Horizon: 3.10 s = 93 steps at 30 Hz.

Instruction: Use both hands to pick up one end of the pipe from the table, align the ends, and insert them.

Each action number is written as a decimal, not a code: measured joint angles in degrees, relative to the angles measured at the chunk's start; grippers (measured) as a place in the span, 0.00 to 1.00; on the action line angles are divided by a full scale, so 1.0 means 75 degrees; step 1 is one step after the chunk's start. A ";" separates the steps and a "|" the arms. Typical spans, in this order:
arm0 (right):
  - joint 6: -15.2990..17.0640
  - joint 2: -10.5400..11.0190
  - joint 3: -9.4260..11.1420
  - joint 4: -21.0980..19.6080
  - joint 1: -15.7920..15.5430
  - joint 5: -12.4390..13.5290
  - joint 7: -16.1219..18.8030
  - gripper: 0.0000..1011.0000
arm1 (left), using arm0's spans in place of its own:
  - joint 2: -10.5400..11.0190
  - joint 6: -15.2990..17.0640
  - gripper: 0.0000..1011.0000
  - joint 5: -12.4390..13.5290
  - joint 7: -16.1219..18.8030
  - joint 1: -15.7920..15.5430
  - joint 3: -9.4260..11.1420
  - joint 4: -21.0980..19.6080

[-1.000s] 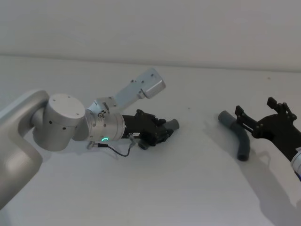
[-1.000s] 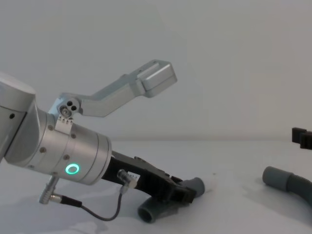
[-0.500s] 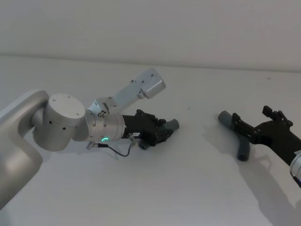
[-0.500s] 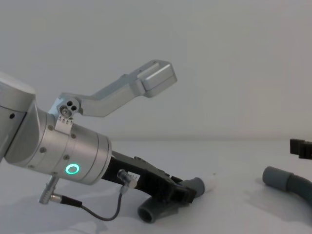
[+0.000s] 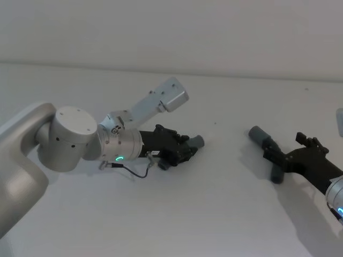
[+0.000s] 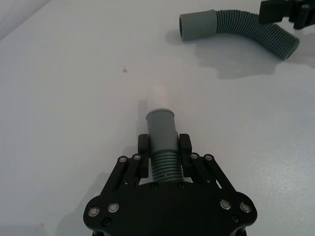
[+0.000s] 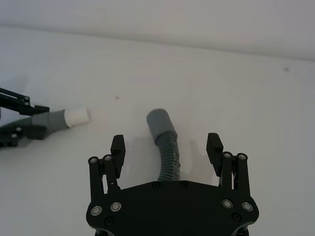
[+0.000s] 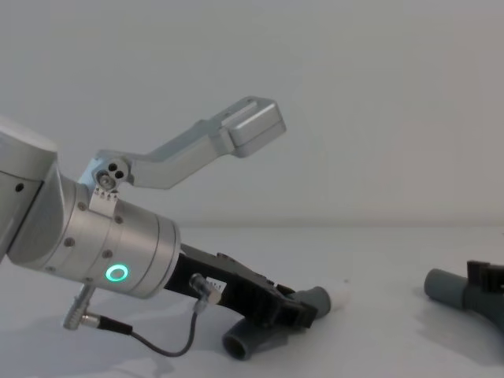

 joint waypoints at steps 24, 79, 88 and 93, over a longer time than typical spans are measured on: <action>0.0577 -0.0270 -0.0083 0.0369 0.0217 -0.0081 -0.0072 0.99 | 0.0000 0.0000 0.35 0.0000 0.0000 0.0000 0.0000 0.0000; 0.0854 -0.0470 -0.0168 0.0607 0.0422 -0.0258 0.0050 0.18 | 0.0000 0.0001 0.35 -0.0001 0.0000 0.0000 0.0000 0.0000; 0.0715 -0.0448 -0.0171 0.0605 0.0389 -0.0264 0.0161 0.17 | 0.0014 -0.0004 0.35 0.0006 0.0025 0.0000 0.0002 -0.0032; 0.0414 -0.0379 -0.0172 0.0563 0.0333 -0.0245 0.0346 0.17 | 0.0045 -0.0082 0.35 0.0063 0.0086 0.0008 0.0001 -0.0118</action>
